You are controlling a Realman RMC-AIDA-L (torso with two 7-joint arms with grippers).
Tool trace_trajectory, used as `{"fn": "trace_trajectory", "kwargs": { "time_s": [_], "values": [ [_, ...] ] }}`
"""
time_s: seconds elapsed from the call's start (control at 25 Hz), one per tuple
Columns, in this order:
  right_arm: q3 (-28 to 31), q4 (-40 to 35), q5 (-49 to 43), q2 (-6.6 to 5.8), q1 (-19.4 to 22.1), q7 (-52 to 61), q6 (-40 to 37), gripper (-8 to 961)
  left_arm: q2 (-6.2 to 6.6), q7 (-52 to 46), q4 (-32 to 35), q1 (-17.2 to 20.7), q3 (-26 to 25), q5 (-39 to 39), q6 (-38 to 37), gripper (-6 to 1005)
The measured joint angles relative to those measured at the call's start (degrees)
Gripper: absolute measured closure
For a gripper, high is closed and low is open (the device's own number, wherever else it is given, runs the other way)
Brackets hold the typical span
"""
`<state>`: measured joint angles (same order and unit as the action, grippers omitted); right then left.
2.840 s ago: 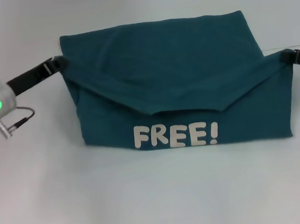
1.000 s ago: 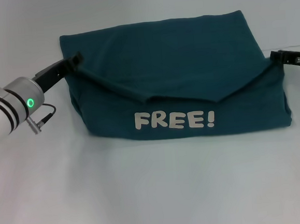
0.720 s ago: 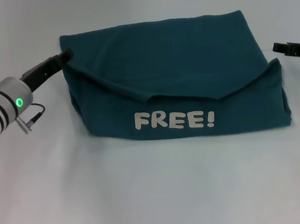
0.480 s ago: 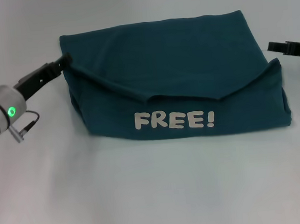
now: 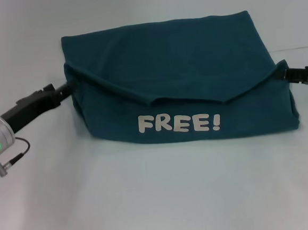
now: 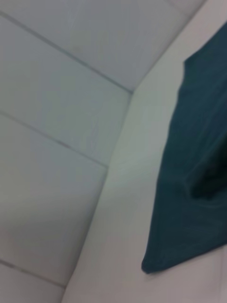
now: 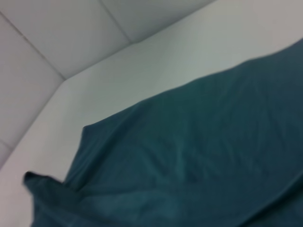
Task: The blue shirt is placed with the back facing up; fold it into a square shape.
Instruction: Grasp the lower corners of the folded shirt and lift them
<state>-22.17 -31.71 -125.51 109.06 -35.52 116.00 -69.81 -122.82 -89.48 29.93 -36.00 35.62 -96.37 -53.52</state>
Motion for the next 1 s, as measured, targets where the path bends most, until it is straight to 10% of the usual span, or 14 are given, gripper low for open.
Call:
{"fn": "trace_trajectory", "kwargs": {
  "time_s": [1.0],
  "values": [
    [-0.5, -2.0, 0.4, -1.3, 4.2, 10.1, -8.6, 327, -1.45, 7.2, 0.8, 0.6, 14.4, -10.4, 11.5, 232]
  ]
}}
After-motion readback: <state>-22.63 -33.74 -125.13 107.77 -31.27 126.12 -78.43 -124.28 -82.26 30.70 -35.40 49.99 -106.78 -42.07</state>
